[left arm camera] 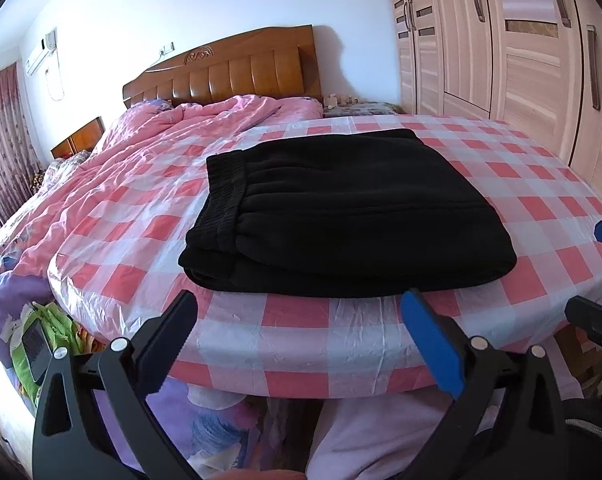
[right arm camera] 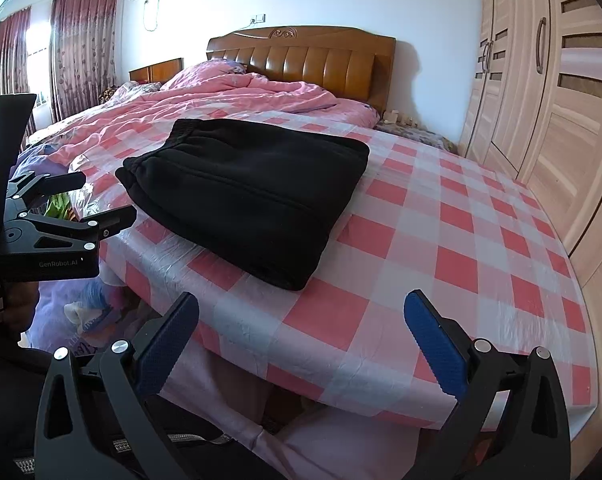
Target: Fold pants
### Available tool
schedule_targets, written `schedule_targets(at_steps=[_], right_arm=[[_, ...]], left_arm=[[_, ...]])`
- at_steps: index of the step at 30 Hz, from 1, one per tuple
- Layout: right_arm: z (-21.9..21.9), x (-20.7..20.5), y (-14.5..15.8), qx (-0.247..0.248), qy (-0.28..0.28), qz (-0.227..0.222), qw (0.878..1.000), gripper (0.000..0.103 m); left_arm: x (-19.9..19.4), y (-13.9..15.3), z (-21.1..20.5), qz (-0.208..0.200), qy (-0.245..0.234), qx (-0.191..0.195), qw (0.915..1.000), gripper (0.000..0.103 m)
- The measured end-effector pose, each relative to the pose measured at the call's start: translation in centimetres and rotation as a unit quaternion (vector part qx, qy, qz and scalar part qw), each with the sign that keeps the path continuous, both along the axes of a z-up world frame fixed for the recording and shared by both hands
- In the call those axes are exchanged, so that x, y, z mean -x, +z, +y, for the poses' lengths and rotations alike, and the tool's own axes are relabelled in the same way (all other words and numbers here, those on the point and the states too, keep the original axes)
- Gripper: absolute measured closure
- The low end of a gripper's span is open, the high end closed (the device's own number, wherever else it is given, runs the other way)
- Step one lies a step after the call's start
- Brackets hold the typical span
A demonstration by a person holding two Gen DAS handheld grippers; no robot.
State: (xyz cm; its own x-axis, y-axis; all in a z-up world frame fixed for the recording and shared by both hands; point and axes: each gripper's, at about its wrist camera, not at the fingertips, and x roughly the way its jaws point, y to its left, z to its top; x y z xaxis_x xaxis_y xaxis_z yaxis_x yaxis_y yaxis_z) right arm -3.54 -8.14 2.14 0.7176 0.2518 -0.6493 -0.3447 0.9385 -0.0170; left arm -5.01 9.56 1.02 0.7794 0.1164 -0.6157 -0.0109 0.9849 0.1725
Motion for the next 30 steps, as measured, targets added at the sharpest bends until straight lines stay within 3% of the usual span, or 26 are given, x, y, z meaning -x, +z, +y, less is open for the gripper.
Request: schedule_targets(at_steps=[30], right_arm=[[0.1,0.02,0.02,-0.001,0.001,0.001,1.0,0.004]], left_arm=[[-0.24,-0.02,-0.09,0.005,0.0,0.005,1.0,0.001]])
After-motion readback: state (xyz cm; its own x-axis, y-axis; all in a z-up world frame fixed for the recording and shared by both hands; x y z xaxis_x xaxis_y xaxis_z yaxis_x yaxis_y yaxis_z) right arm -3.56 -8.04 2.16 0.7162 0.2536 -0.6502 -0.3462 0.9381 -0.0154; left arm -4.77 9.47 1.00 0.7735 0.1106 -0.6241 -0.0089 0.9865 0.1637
